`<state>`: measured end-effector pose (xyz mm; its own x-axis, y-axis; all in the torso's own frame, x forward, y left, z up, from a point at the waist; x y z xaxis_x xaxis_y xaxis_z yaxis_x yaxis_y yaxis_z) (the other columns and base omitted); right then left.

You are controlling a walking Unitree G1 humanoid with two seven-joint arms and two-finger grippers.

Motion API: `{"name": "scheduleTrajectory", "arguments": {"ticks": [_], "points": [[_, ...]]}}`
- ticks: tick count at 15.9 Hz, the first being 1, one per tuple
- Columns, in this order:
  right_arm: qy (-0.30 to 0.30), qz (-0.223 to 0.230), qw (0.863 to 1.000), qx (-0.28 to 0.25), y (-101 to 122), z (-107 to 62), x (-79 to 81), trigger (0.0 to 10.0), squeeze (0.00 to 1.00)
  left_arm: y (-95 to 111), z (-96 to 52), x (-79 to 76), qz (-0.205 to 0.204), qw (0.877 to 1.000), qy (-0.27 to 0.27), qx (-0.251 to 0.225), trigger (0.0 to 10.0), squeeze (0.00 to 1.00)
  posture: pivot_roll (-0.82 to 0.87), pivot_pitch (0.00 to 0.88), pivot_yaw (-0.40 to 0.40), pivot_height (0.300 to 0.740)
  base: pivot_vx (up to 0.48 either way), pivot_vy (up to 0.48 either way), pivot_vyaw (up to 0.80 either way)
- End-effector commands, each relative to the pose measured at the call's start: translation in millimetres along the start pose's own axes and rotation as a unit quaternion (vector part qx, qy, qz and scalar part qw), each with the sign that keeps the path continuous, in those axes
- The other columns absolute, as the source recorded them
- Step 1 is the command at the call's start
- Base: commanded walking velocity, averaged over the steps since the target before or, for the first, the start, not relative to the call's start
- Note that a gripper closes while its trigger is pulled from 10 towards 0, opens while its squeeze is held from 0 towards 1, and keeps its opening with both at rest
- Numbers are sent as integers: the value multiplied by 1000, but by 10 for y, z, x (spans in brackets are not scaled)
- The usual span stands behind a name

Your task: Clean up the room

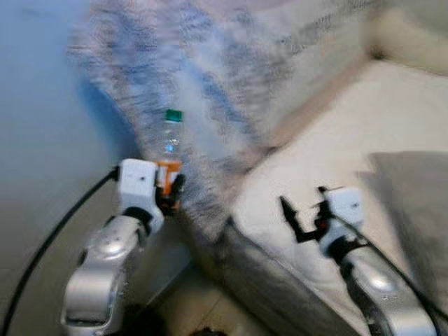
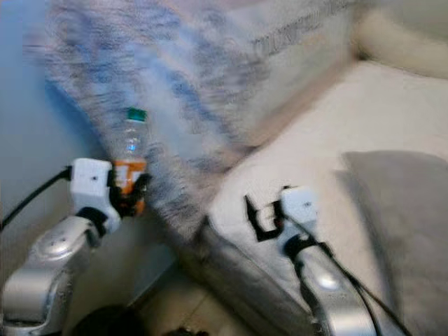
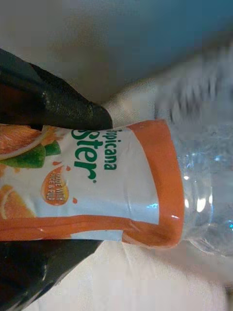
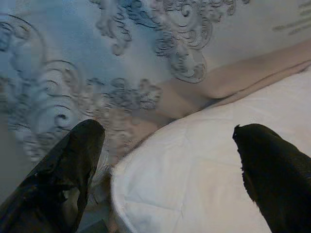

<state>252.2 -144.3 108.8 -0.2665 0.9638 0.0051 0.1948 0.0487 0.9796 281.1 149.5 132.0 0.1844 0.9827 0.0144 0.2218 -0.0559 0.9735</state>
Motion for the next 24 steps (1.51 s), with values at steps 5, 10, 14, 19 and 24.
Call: {"name": "scheduleTrajectory", "arguments": {"ticks": [5,10,14,19,24], "points": [[58,0,998,6,-11,7,172,10000,0,67,-45,68,90,996,18,-19,10000,0,8,0,95,740,0,0,800],[52,-19,998,5,-17,38,95,10000,0,-20,-82,56,85,996,32,-14,10000,0,14,0,65,740,0,0,800],[43,-9,999,32,-132,27,10,10000,0,-81,-163,7,98,995,20,-9,10000,0,27,0,51,740,0,0,800],[32,-12,998,59,-254,-85,-11,10000,0,-144,-213,-8,82,997,10,2,10000,0,9,20,67,740,0,0,0],[22,-9,998,56,-246,-92,-56,10000,0,-171,-250,-66,85,996,0,6,10000,0,13,24,59,740,50,0,0]]}}
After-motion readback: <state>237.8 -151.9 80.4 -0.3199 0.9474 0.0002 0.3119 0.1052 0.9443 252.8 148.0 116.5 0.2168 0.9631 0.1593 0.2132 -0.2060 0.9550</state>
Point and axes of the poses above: a point about 5 cm out from each wrist's last joint towards the gripper, its own z axis pointing out of the wrist towards the gripper, its own y axis along the axis of the wrist's last joint, x = y × z, the point moved 3 cm from there along z, pointing out of the wrist towards the gripper
